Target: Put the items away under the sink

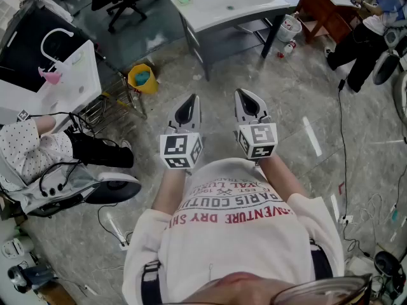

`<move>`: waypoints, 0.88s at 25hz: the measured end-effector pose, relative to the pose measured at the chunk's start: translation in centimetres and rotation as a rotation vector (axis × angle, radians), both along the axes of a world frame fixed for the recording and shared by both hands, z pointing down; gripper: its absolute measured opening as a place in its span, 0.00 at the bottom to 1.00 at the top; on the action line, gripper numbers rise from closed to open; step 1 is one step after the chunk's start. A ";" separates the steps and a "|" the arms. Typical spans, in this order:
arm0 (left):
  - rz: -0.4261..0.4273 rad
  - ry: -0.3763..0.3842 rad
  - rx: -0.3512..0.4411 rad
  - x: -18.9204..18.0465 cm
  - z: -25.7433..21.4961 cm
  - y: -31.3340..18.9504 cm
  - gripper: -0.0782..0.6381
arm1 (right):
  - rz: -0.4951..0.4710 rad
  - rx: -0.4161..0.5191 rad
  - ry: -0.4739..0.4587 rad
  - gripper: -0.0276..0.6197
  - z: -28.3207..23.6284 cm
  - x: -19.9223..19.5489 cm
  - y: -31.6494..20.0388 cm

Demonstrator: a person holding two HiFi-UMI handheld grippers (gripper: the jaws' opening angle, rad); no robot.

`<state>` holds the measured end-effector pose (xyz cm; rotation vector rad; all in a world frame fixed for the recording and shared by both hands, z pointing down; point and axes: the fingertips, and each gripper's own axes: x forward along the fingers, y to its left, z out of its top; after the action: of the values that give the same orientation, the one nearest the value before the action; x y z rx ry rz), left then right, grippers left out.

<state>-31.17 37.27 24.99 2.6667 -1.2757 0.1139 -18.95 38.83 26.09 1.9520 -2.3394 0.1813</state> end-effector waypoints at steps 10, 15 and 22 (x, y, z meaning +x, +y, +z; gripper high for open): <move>-0.004 0.011 0.001 -0.3 0.3 -0.4 0.15 | -0.009 -0.001 0.004 0.08 0.2 -0.2 -0.7; -0.005 0.027 -0.018 -0.7 0.7 -0.4 0.15 | 0.024 -0.026 -0.003 0.08 0.7 -0.1 -0.4; -0.011 0.032 -0.074 0.2 2.8 -0.7 0.15 | 0.030 -0.058 -0.021 0.08 2.2 1.4 -0.7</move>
<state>-30.93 36.56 27.80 2.5891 -1.2511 0.1139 -17.51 38.08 28.27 1.9684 -2.2915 0.2704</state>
